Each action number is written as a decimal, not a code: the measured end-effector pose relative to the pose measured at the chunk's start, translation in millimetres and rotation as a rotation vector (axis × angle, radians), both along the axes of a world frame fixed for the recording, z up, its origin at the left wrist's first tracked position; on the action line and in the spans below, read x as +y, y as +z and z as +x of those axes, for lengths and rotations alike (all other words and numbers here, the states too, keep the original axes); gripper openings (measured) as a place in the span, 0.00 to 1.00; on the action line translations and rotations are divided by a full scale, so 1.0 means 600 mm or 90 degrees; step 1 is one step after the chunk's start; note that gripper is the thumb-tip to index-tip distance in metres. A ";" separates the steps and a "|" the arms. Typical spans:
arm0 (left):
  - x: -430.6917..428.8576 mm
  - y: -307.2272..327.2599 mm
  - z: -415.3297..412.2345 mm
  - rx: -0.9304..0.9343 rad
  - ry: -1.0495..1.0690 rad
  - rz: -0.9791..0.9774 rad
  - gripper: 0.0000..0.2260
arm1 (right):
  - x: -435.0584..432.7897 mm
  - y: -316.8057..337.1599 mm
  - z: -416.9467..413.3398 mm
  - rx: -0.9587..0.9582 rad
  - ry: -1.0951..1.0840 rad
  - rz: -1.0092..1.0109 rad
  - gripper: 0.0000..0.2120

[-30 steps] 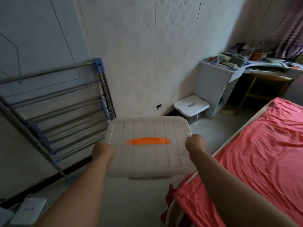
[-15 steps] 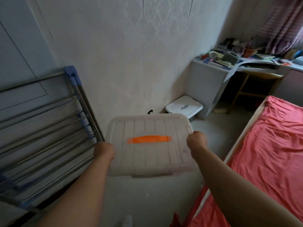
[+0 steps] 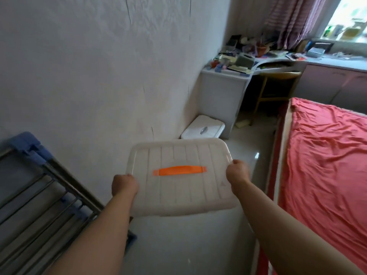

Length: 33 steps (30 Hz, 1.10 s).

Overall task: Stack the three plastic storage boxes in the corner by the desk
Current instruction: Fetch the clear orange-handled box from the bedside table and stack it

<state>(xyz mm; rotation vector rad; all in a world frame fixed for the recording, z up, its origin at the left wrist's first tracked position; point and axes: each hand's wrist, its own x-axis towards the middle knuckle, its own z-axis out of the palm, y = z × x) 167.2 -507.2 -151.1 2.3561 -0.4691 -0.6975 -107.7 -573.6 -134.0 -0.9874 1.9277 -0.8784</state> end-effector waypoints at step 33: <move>-0.725 -0.053 -0.104 -0.014 -0.042 0.044 0.20 | -0.688 -0.019 -0.098 0.011 0.016 0.153 0.17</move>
